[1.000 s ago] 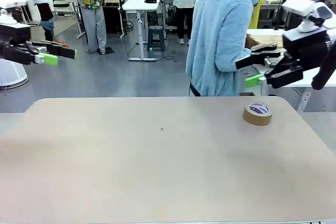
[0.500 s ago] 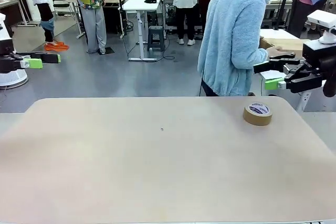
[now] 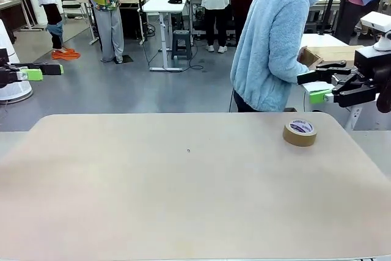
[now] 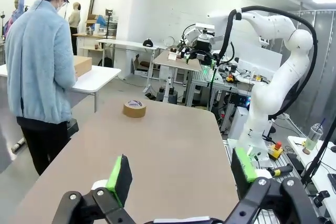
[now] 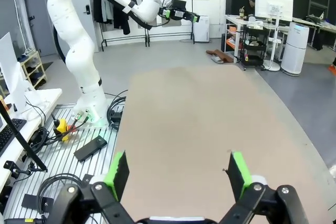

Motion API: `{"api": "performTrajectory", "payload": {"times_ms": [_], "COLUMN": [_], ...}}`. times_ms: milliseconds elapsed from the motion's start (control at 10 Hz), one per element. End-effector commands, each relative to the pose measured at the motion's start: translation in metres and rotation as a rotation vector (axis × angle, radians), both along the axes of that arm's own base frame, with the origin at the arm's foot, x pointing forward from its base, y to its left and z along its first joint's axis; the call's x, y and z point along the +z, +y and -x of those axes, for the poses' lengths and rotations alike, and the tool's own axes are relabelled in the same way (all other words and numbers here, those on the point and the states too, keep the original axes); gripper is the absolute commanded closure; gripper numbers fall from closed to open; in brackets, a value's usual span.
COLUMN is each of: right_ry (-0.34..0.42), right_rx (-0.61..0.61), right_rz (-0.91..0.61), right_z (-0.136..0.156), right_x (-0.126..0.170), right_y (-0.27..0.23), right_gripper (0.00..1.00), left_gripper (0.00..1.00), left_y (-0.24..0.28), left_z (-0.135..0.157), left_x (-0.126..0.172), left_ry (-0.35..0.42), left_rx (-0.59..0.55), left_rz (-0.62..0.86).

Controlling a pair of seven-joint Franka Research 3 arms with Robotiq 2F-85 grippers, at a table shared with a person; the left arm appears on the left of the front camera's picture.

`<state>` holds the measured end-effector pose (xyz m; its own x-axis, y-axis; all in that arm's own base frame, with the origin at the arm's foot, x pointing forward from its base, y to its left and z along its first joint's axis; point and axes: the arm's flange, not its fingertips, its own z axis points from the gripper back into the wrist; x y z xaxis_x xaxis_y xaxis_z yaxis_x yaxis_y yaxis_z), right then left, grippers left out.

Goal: Wrap the clocks to prevent damage.
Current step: After the human seals the box with tape, release both hands from the side flaps of the Package Box.

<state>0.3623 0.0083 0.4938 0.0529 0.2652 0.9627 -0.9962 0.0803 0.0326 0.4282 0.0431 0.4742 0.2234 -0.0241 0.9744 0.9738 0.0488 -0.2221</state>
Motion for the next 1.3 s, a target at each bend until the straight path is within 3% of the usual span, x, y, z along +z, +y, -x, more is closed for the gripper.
{"api": "performTrajectory", "payload": {"times_ms": [0,1200], "right_ry": [-0.002,-0.002], "right_rx": [0.010,0.010], "right_rz": [-0.001,-0.001], "right_z": [0.0009,0.0009], "right_x": [-0.0001,-0.0001], "right_y": [-0.0018,-0.0018], "right_gripper": [0.00,0.00], "left_gripper": [0.00,0.00], "left_y": [-0.0013,-0.0013], "left_z": [-0.0001,-0.0001], "left_x": [0.0018,0.0018], "left_ry": [-0.006,-0.006], "left_rx": [-0.006,-0.006], "left_rz": [-0.004,-0.004]}}
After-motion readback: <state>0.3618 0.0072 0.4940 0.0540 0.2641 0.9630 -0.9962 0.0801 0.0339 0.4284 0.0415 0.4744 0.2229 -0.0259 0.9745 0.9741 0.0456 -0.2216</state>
